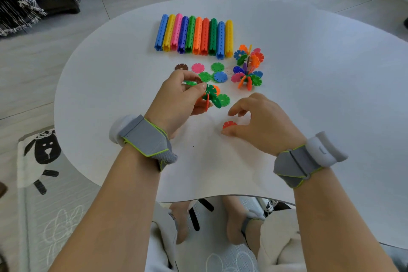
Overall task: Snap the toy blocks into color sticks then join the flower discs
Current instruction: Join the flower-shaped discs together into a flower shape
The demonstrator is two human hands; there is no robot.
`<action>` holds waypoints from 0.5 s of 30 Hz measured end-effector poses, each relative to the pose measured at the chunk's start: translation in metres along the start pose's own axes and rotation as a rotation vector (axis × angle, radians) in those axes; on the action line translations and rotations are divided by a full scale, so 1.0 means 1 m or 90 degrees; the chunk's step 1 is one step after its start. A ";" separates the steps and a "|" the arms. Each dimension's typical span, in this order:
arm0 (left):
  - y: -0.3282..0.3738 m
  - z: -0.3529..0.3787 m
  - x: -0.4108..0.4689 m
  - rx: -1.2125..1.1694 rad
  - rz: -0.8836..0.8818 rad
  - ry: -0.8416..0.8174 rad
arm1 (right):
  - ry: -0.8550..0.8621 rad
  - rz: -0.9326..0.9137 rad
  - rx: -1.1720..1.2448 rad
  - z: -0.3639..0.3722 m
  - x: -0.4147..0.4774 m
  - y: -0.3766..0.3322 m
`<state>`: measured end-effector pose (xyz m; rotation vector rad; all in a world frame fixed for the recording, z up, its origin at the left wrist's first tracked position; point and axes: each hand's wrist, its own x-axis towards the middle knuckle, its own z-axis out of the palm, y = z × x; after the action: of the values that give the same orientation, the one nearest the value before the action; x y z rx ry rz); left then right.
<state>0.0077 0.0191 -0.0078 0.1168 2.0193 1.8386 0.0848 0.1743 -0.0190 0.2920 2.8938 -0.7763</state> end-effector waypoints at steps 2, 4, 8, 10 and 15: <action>0.001 0.002 -0.001 0.006 -0.001 -0.004 | -0.022 0.009 -0.004 -0.001 -0.002 0.003; 0.002 0.005 -0.001 0.014 -0.005 -0.012 | -0.017 0.009 -0.005 -0.002 -0.003 0.005; 0.002 0.008 -0.002 0.032 -0.013 -0.037 | -0.012 0.006 -0.009 0.001 0.001 0.003; 0.000 0.009 -0.003 0.041 -0.019 -0.048 | -0.006 0.011 0.010 0.002 0.003 0.003; -0.002 0.006 -0.001 0.015 -0.053 -0.039 | 0.097 0.022 0.116 0.002 0.006 0.005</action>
<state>0.0109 0.0247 -0.0096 0.0940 1.9750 1.7396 0.0805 0.1784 -0.0245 0.4383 2.9520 -1.0572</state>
